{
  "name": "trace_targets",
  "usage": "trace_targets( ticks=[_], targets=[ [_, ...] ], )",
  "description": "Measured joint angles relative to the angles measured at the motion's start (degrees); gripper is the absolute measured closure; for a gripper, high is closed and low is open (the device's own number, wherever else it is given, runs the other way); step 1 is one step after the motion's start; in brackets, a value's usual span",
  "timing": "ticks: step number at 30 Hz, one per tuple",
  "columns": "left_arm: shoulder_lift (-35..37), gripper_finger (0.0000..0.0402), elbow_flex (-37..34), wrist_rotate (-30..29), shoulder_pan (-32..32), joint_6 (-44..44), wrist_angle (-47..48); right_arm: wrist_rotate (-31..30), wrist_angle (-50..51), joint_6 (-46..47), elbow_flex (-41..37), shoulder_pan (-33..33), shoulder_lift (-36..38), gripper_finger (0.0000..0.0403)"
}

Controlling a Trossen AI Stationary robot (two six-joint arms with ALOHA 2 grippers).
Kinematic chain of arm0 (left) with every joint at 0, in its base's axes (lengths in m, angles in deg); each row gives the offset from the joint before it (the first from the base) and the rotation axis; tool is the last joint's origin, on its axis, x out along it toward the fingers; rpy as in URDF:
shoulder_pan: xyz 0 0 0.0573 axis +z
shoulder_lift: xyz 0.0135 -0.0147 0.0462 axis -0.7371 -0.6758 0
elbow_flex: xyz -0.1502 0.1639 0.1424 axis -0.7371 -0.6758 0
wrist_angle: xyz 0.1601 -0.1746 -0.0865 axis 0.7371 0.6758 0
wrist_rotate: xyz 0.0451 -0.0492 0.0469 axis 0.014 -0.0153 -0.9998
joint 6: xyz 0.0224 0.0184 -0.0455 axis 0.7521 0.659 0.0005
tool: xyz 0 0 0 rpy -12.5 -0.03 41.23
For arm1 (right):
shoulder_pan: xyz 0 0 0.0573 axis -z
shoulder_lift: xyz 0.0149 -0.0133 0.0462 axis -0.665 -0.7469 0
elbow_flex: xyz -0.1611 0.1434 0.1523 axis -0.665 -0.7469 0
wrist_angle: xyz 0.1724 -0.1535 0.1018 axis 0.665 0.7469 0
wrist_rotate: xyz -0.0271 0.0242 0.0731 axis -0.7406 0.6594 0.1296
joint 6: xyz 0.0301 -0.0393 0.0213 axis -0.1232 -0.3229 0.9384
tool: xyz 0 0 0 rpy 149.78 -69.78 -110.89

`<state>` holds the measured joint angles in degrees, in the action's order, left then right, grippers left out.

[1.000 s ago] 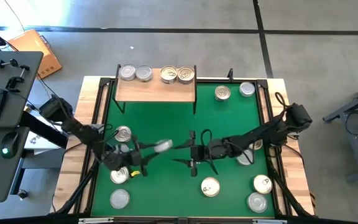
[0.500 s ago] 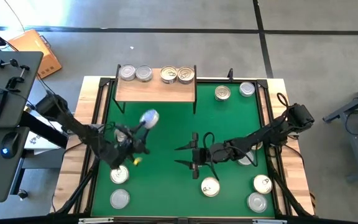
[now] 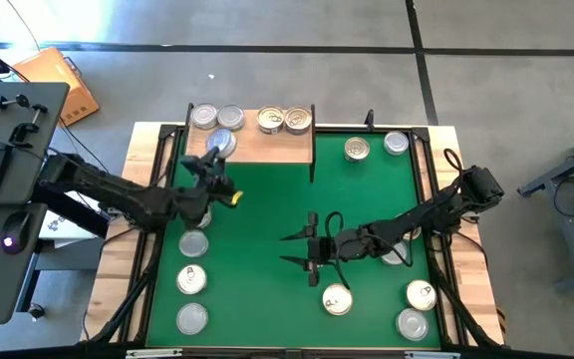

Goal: Stack canned seafood by type on shelf
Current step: Put the green tuna can on the shelf

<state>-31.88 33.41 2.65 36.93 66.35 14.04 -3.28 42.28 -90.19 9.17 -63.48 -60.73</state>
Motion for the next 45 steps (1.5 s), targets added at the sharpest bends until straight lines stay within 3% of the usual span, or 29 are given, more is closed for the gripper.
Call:
trace_targets(
  ticks=[8, 16, 26, 35, 45],
  targets=[
    [-0.06, 0.0278, -0.04, 3.53, 5.75, -0.45, 13.4, 0.0, 0.9, 1.03, 0.0, 0.0, 0.0, 0.0208],
    [-0.06, 0.0278, -0.04, 9.67, 6.47, -2.81, 22.13, 0.0, 0.88, 1.72, 0.0, 0.0, 0.0, 0.0208],
    [-0.08, 0.0278, -0.04, 12.61, 8.14, -18.8, 42.04, 0.0, 0.88, 2.21, 0.0, 0.0, 0.0, 0.0208],
    [-0.06, 0.0278, 0.02, 11.87, 12.0, -24.41, 48.22, 0.0, 0.88, 2.19, -0.02, 0.0, -0.02, 0.0208],
    [-0.03, 0.0182, 0.12, 12.38, 16.36, -26.23, 48.4, -0.02, 1.72, 2.21, -0.04, 0.0, -0.02, 0.0208]
  ],
)
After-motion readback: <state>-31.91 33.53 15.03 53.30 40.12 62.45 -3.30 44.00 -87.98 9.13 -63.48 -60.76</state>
